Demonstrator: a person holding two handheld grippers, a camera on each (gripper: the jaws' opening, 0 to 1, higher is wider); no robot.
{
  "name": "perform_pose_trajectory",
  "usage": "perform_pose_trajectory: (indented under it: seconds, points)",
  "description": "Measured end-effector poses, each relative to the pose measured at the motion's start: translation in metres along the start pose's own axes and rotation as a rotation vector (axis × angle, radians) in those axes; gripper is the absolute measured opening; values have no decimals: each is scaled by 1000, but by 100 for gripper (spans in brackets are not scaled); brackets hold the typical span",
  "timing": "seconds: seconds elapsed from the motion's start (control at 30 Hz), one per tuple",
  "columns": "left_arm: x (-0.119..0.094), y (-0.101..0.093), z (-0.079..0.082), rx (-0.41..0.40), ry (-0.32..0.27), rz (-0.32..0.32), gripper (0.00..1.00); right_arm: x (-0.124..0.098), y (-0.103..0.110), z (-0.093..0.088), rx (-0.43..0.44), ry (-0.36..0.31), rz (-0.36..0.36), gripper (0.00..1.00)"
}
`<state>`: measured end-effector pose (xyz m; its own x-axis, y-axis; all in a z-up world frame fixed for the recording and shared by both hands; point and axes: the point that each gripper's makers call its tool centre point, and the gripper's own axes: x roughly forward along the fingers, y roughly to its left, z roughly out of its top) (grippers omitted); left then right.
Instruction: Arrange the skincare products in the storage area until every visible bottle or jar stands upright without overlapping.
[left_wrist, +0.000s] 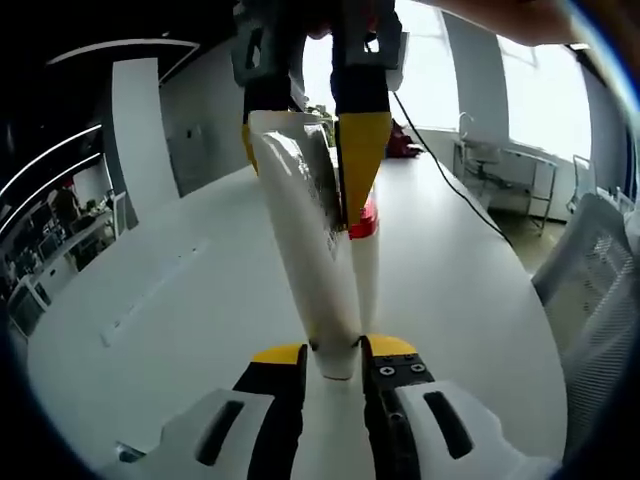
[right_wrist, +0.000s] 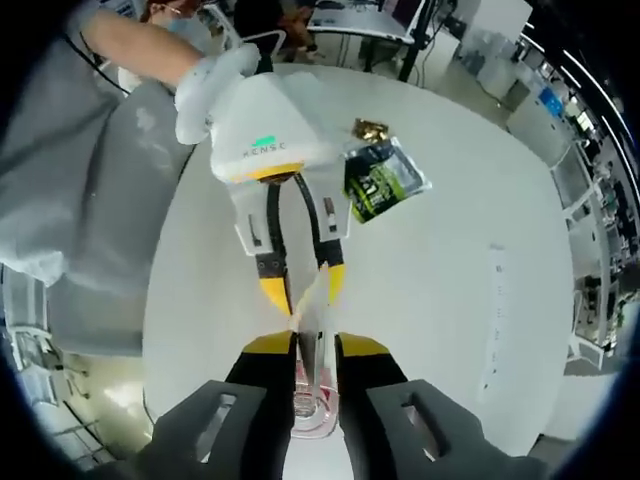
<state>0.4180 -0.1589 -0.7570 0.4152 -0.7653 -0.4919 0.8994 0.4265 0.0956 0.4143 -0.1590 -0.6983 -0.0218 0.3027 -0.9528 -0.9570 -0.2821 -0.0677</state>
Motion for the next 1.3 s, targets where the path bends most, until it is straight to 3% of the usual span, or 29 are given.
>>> perform_pose_trajectory:
  seconds: [0.3,0.47,0.6,0.73,0.83,1.3]
  points:
    - [-5,-1,1,15,7,2,32,-6,0,14,8,-51,-15,36]
    - [-15,-1,2,29,10,14,40,-6,3,20,22,-79,-30,52]
    - [-24,0,2,14,15,30,51,-4,0,18,45,-95,-57,64]
    - [-36,3,0,45,21,62,56,-5,1,18,74,-124,-81,74]
    - [-45,3,4,22,-1,95,69,-7,5,20,87,-143,-101,82]
    - [-100,13,-6,-43,-4,216,88,-20,14,26,164,-255,-208,99]
